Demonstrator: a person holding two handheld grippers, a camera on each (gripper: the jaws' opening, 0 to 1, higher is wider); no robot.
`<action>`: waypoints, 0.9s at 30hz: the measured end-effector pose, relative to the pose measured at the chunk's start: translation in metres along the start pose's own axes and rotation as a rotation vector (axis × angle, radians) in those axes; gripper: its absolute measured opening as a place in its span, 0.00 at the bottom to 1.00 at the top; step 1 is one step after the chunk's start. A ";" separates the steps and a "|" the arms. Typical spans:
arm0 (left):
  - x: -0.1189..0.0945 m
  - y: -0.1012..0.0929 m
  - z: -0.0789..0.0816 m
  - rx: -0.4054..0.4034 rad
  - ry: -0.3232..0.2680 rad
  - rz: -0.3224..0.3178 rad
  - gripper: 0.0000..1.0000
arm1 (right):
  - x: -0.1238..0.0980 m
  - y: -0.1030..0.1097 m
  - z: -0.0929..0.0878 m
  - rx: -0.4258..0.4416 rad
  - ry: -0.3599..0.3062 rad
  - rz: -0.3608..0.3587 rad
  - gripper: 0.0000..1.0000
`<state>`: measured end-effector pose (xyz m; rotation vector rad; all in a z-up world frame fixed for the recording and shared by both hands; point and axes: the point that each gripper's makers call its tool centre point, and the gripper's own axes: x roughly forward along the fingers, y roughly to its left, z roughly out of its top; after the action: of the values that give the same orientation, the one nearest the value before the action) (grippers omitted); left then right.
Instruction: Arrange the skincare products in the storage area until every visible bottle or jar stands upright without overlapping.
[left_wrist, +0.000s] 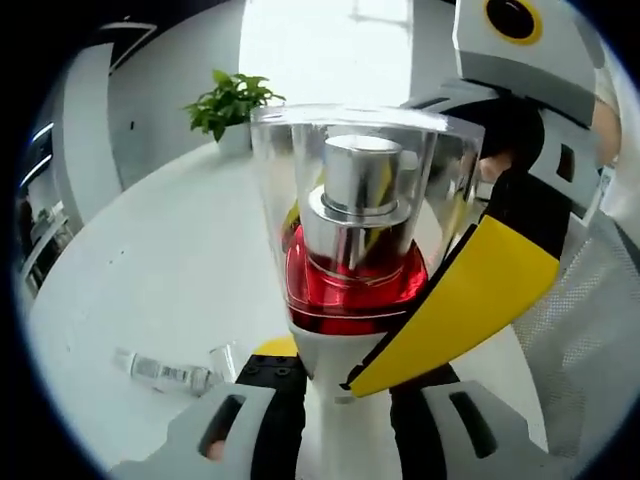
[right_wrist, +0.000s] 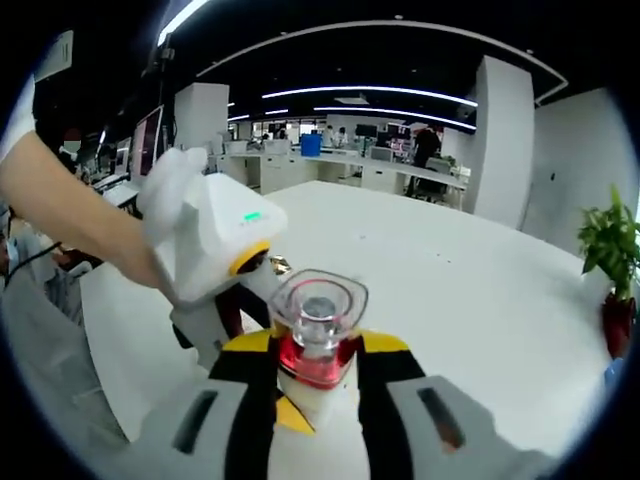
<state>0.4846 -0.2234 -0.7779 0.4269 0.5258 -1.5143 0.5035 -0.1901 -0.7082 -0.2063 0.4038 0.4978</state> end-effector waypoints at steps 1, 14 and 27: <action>0.000 0.002 0.001 0.000 0.000 0.000 0.29 | 0.002 -0.002 0.001 0.004 -0.002 -0.002 0.30; 0.001 0.023 0.003 -0.013 -0.004 0.016 0.29 | 0.018 -0.014 0.008 0.009 -0.014 -0.010 0.30; -0.001 0.022 0.002 -0.065 -0.004 0.019 0.29 | 0.018 -0.014 0.009 -0.014 -0.021 0.005 0.30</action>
<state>0.5070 -0.2227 -0.7769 0.3772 0.5650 -1.4753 0.5279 -0.1915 -0.7069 -0.2136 0.3800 0.5078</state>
